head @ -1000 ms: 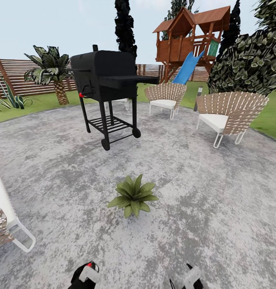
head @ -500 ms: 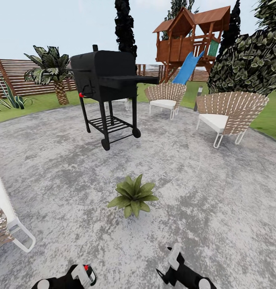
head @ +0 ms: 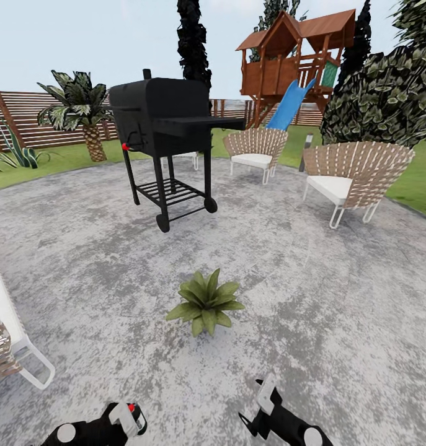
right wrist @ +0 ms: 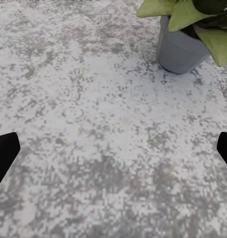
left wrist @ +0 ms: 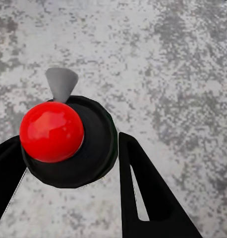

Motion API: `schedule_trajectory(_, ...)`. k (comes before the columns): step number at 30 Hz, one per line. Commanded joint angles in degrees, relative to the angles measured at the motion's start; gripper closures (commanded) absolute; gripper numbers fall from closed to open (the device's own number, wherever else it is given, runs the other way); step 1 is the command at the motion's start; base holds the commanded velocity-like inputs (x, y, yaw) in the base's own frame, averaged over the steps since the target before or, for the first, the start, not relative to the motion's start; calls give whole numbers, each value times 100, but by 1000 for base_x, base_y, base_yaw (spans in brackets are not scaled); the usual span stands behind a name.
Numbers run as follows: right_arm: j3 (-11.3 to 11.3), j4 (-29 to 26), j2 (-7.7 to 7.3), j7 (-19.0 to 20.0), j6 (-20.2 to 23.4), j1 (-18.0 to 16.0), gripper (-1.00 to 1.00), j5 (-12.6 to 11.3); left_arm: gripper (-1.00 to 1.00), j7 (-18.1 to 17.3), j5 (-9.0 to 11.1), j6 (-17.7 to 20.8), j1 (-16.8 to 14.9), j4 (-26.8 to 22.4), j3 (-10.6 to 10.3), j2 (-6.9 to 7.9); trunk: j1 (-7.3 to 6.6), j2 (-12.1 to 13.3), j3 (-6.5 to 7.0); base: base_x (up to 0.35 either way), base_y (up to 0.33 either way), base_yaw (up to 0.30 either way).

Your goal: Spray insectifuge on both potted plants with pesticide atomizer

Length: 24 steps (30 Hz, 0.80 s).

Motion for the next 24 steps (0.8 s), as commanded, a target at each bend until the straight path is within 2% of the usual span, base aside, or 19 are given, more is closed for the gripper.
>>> schedule_trajectory(1,2,-5,-2,-8,-23,-2,-100,50,100,9,-49,-31,-8,-15,-12,4,-1,-2,-5,0,0,0)
schedule_trajectory(5,-2,-21,-2,-8,-23,-9,-100,50,100,3,-50,-21,-135,-23,-18,8,-1,-2,-5,0,0,0)
schedule_trajectory(13,-3,-116,3,9,-23,-11,-100,57,100,-247,-54,225,-397,-56,-29,12,-1,-2,-5,0,0,0)
schedule_trajectory(14,-1,-122,3,17,-21,-11,-100,57,100,-512,-59,560,-751,-53,-40,8,-1,-2,-5,0,0,0)
schedule_trajectory(16,3,-148,6,30,-17,-13,-100,54,100,-760,-100,588,-834,-60,-57,-10,-1,-2,-5,0,0,0)
schedule_trajectory(20,23,-256,12,48,-10,-43,-100,54,100,-1383,-401,610,-957,-78,-62,-66,-1,-2,-5,0,0,0)
schedule_trajectory(24,42,-297,30,59,-6,-128,-100,57,100,-1580,-773,616,-1044,-82,-62,-101,-1,-2,-5,0,0,0)
